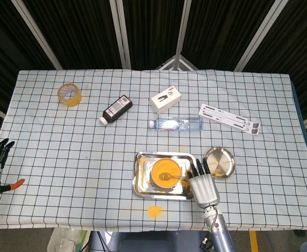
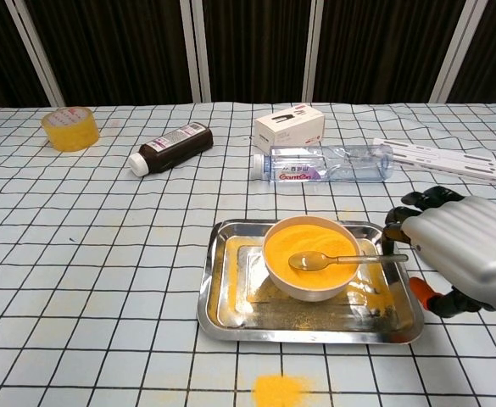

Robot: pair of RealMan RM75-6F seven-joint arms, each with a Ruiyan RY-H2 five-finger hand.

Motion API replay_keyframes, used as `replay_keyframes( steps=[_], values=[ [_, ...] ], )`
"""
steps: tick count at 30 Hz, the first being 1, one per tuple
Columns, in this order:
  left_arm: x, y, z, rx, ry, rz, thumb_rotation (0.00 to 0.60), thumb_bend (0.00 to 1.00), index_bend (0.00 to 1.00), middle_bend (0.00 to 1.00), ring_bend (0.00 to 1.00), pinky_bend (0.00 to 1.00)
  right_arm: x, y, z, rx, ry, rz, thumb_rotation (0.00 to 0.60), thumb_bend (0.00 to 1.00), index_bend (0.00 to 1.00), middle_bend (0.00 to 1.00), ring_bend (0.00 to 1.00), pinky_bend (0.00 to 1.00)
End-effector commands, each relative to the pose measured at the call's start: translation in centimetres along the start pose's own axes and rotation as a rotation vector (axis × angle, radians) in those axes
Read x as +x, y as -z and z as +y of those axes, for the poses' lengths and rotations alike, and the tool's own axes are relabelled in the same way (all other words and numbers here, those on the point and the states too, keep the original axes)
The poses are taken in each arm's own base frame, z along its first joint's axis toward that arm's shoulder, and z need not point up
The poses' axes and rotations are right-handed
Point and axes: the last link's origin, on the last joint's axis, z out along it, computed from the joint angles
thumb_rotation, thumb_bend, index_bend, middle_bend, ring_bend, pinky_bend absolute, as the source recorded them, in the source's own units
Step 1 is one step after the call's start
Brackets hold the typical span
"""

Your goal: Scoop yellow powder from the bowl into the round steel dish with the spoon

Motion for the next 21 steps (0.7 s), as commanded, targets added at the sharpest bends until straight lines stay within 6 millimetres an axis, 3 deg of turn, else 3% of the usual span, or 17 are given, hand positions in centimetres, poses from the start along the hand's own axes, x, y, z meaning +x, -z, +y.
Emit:
replay_keyframes(
  steps=[1,6,12,21],
  values=[
    [0.64,-0.19,0.10,-0.020,-0.023,0.040,0.600,0.00,0.00,0.00,0.00,0.00,0.12,-0.25,-0.10,0.002,-0.011,0.012,0.600,0.55,0.34,0.18,0.00,0.00],
    [1.25,-0.05,0.42,-0.053,-0.035,0.088,0.600,0.00,0.00,0.00,0.00,0.00,0.44,-0.61,-0.29,0.015,-0.023,0.043,0.600,0.55,0.36,0.28,0.00,0.00],
    [1.46,0.10,0.40,-0.055,-0.024,0.092,0.600,0.00,0.00,0.00,0.00,0.00,0.38,-0.90,-0.35,0.021,-0.023,0.059,0.600,0.55,0.40,0.40,0.09,0.00],
    [1.29,-0.09,0.14,-0.041,-0.015,0.079,0.600,0.00,0.00,0.00,0.00,0.00,0.15,-1.20,-0.67,0.024,-0.031,0.058,0.600,0.55,0.42,0.44,0.13,0.00]
  ],
)
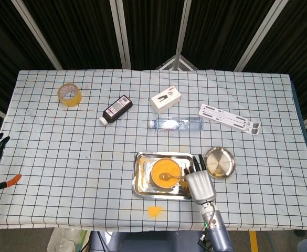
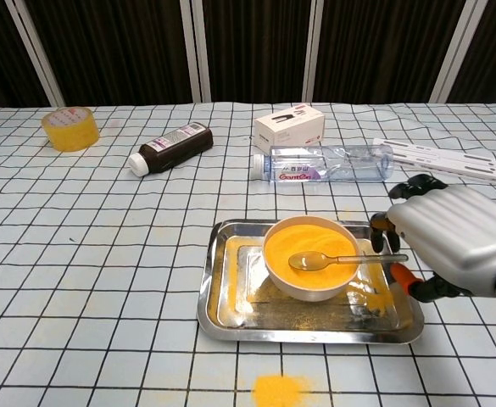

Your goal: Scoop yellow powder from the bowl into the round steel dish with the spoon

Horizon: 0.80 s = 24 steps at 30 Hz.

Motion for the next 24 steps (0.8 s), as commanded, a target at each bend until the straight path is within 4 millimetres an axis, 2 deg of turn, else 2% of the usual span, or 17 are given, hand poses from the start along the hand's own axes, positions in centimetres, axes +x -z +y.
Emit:
replay_keyframes(
  steps=[1,24],
  values=[
    [-0.1,0.0,0.0,0.001,-0.001,-0.004,0.600,0.00,0.00,0.00,0.00,0.00,0.0,-0.1,-0.2,0.000,-0.010,0.001,0.600,0.55,0.42,0.44,0.13,0.00],
    [-0.1,-0.1,-0.1,0.010,0.012,-0.008,0.600,0.00,0.00,0.00,0.00,0.00,-0.2,-0.6,-1.5,0.005,-0.015,0.001,0.600,0.55,0.45,0.48,0.17,0.00]
  ],
)
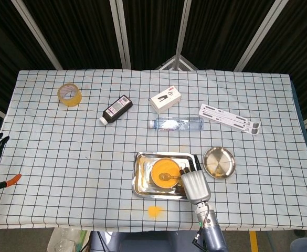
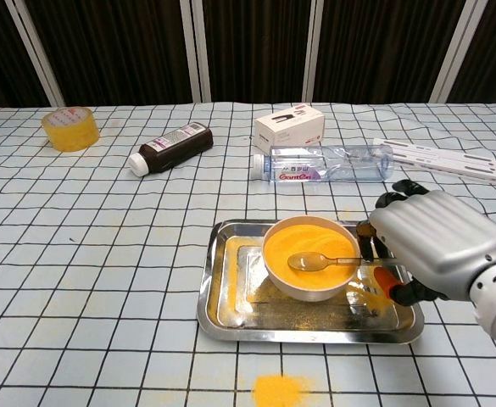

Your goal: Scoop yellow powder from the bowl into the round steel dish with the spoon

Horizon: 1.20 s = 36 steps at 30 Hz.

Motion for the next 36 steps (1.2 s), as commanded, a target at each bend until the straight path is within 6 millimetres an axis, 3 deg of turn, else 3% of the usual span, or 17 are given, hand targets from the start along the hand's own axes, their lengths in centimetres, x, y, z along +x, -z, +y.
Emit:
replay_keyframes(
  steps=[1,36],
  values=[
    [-0.02,-0.01,0.00,0.001,0.001,-0.001,0.600,0.00,0.00,0.00,0.00,0.00,0.05,-0.07,0.03,-0.002,0.001,0.002,0.600,0.55,0.45,0.48,0.17,0.00],
    [-0.18,0.00,-0.02,0.008,0.008,-0.016,0.600,0.00,0.00,0.00,0.00,0.00,0.40,-0.15,0.00,-0.009,0.014,0.011,0.600,0.55,0.46,0.48,0.18,0.00]
  ],
)
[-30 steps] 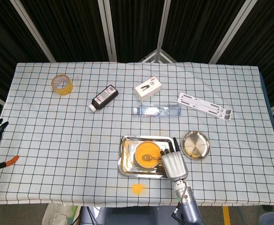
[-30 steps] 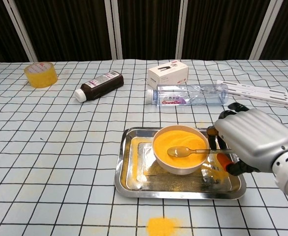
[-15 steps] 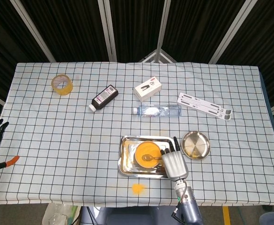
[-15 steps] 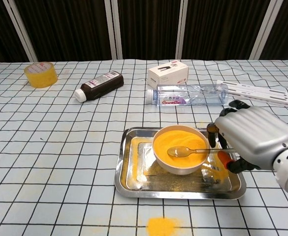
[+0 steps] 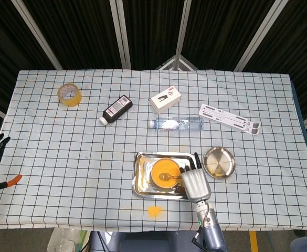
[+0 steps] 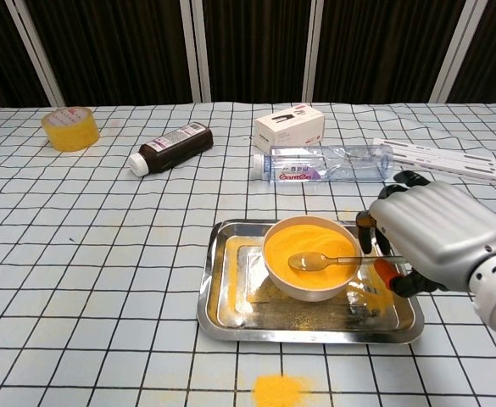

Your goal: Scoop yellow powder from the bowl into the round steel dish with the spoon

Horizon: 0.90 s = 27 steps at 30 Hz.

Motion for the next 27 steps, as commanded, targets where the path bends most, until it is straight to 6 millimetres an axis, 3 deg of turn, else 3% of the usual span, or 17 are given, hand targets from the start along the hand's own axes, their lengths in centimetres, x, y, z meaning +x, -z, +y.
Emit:
replay_keyframes(
  steps=[1,12,27],
  values=[
    [0.00,-0.01,0.00,0.000,0.001,0.000,0.600,0.00,0.00,0.00,0.00,0.00,-0.04,0.04,-0.05,0.002,0.002,0.000,0.600,0.55,0.46,0.48,0.18,0.00],
    [0.01,-0.01,0.00,0.001,0.003,0.000,0.600,0.00,0.00,0.00,0.00,0.00,-0.18,0.09,-0.12,-0.001,-0.002,-0.004,0.600,0.55,0.46,0.48,0.18,0.00],
    [0.02,0.00,0.00,0.002,0.006,-0.002,0.600,0.00,0.00,0.00,0.00,0.00,-0.37,0.10,-0.08,-0.007,0.006,-0.004,0.600,0.55,0.54,0.50,0.21,0.00]
  ],
)
